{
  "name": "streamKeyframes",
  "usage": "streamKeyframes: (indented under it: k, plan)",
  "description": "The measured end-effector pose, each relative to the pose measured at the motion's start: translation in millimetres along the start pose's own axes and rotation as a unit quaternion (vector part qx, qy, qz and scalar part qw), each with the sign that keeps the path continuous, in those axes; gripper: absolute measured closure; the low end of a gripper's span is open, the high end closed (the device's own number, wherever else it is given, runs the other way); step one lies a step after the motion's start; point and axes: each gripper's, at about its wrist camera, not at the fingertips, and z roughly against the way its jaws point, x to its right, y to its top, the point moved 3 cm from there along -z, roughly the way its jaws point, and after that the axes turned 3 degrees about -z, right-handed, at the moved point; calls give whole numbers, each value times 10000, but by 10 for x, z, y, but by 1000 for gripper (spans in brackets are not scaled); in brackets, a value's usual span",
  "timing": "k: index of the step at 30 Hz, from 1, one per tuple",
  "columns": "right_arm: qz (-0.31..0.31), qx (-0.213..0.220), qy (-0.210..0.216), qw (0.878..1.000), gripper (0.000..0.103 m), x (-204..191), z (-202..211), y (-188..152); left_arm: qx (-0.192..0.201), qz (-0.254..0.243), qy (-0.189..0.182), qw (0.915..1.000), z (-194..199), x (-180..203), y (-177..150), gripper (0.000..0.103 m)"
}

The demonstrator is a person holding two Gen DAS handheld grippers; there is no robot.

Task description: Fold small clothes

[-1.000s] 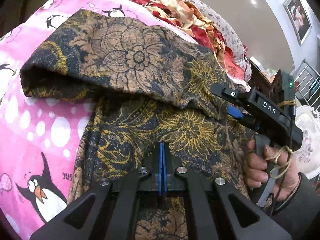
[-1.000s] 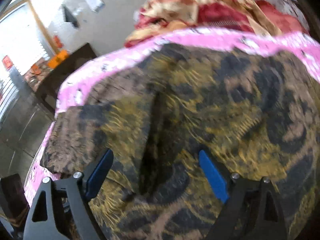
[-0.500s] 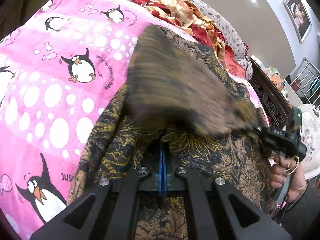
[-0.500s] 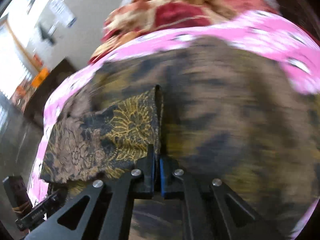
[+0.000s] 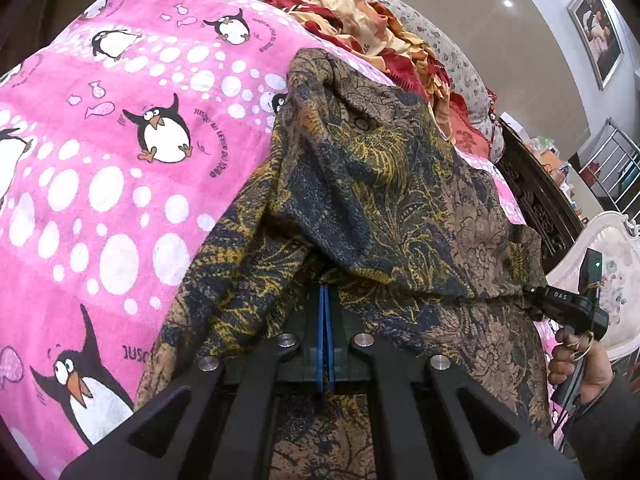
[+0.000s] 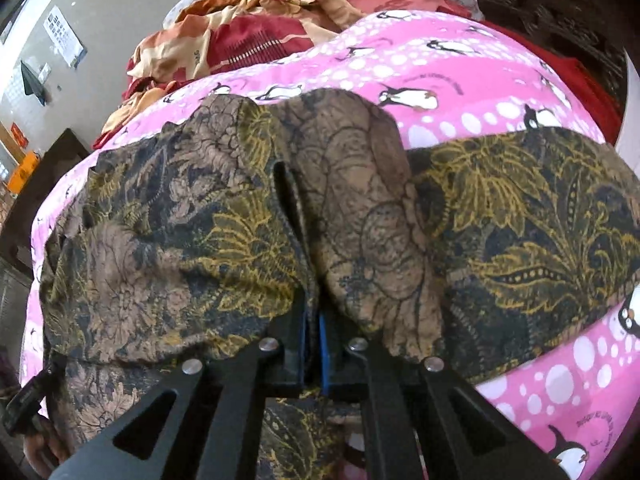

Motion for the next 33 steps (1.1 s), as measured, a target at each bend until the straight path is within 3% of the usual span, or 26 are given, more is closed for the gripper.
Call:
streamKeyframes:
  k: [2,5,6,7,9,11,13,15,16,18,22,25,27,30,33]
  plan:
    - [-14,12,32,10000,89,-46,111,-14,-60,-94,164,9998,30,57,22,103]
    - [415,564,-90,9975,79,-186,472,-54,599,-484,660,9948,317,318,216,101]
    - [618,801,-204,9947,70,-246,586,-70,949,-829,727,9894,406,487,345,87]
    - [849,1090,-287,9900,63,-332,697,-91,1098,-969,742,9864,430,565,408,81]
    - [998,1304,-184,9863,61,-446,776,-112,1382,-1220,747,9800,370,742,609,68]
    - [1096,1191,239,9865,61,-613,676,-120,1155,-1288,794,9817,152,765,700,68]
    - [1169,899,372,9884,61,-692,458,-139,384,-1143,1055,9871,-295,617,706,74]
    - [1178,368,-147,9922,61,-635,56,-160,-232,-952,1387,9855,-612,423,635,88]
    - [1097,-13,-360,9933,61,-571,-128,-180,-136,-1060,1408,9843,-618,424,634,88]
    - [947,273,-210,9949,61,-583,-46,-78,47,-1243,1495,9809,-550,520,693,87]
    - [1065,780,139,9912,61,-748,27,223,299,-987,1456,9839,-601,576,1004,87]
    - [976,356,112,9945,57,-723,-317,319,-215,-924,1642,9819,-928,364,1069,77]
    - [1016,341,-45,9942,56,-698,-405,304,-130,-1199,1669,9786,-907,415,1057,77]
    - [1178,482,-55,9919,56,-768,-167,306,-170,-1254,1579,9793,-761,472,951,77]
    - [1078,992,-21,9892,56,-591,270,262,-13,-1265,1420,9818,-507,506,764,77]
